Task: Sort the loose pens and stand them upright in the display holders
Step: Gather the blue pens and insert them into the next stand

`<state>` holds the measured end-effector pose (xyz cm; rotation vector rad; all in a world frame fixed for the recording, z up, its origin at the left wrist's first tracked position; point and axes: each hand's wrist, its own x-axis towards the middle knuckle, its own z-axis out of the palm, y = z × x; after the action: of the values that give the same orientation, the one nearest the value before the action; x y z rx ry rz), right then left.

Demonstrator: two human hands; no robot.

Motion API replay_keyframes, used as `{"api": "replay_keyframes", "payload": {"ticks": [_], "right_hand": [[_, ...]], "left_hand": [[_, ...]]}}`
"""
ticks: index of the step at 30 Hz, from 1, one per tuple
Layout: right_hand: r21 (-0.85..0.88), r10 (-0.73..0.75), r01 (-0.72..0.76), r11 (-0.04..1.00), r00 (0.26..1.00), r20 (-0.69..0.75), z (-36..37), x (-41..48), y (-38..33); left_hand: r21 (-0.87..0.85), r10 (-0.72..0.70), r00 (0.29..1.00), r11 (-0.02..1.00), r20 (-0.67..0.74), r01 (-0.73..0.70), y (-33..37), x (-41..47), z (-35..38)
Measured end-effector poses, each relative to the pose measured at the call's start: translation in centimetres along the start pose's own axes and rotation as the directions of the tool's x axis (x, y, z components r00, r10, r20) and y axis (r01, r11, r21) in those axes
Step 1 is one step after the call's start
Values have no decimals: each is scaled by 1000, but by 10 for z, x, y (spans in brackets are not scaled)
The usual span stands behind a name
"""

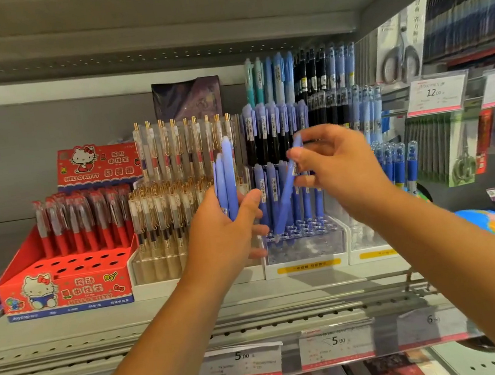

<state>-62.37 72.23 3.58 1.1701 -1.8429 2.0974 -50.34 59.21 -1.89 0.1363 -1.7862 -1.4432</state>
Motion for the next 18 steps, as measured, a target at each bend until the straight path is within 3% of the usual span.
{"api": "replay_keyframes", "payload": {"ticks": [7, 18], "right_hand": [[-212, -119, 97, 972, 989, -93, -16, 19, 6], [-417, -175, 143, 897, 984, -39, -14, 21, 24]], "left_hand": [[98, 41, 999, 994, 34, -44, 1, -1, -2], [-33, -18, 993, 999, 116, 22, 0, -2, 0]]}}
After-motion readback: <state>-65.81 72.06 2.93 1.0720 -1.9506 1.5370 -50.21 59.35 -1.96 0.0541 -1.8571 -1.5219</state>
